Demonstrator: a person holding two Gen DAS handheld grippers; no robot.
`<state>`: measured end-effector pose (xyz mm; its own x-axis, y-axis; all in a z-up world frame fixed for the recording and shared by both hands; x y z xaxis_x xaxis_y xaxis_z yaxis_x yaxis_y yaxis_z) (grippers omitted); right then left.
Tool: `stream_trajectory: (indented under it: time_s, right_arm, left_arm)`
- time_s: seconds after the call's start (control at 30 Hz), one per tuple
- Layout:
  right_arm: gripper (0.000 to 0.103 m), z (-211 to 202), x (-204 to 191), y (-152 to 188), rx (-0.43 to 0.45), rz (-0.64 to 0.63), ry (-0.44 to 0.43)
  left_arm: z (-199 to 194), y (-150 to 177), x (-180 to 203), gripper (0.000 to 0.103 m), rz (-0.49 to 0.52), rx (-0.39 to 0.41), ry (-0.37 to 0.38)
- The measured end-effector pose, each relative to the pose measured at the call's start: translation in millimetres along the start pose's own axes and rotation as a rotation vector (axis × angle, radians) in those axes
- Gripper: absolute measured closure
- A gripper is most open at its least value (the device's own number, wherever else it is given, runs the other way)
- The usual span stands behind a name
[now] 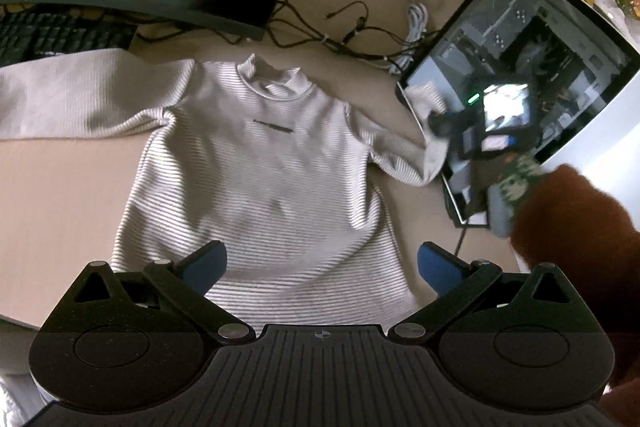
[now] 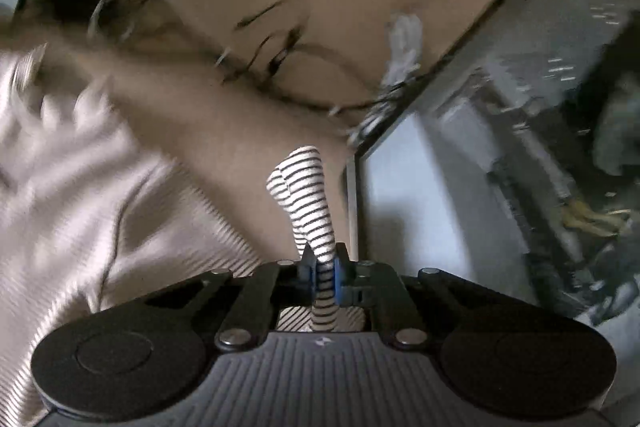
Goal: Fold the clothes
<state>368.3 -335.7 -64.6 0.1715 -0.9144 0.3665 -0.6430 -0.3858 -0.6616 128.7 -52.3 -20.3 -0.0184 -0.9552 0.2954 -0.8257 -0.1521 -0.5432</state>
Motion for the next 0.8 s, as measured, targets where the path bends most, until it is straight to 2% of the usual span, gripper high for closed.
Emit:
stream_trajectory:
  time_s: [0.2, 0.33, 0.57, 0.8]
  right_arm:
    - [0.096, -69.5, 22.2, -64.1, 0.184, 0.09, -0.014]
    - [0.096, -106.6, 10.7, -102.4, 0.272, 0.084, -0.068]
    - [0.096, -130.1, -44.8, -139.7, 0.341, 0.041, -0.176]
    - [0.096, -127.4, -120.0, -160.1, 0.342, -0.032, -0.294]
  left_arm:
    - [-4.3, 4.0, 2.9, 0.0, 0.01, -0.001, 0.031]
    - [-8.8, 8.0, 1.5, 0.0, 0.014, -0.004, 0.041]
    - [-21.6, 10.1, -19.7, 0.0, -0.031, 0.018, 0.021]
    - [-29.4, 14.1, -45.3, 0.0, -0.099, 0.018, -0.004]
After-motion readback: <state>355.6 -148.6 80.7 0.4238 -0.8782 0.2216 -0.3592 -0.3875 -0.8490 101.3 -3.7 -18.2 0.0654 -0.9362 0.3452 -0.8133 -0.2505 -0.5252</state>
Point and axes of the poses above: each gripper's, at about its wrist camera, not at the fingertips, and z roughly the way its jaws point, x to its right, y to its underside, the point moved 10 cm from there along z, roughly the way its jaws point, and after that the axes turned 12 degrees about -y, right-handed, at the moved point
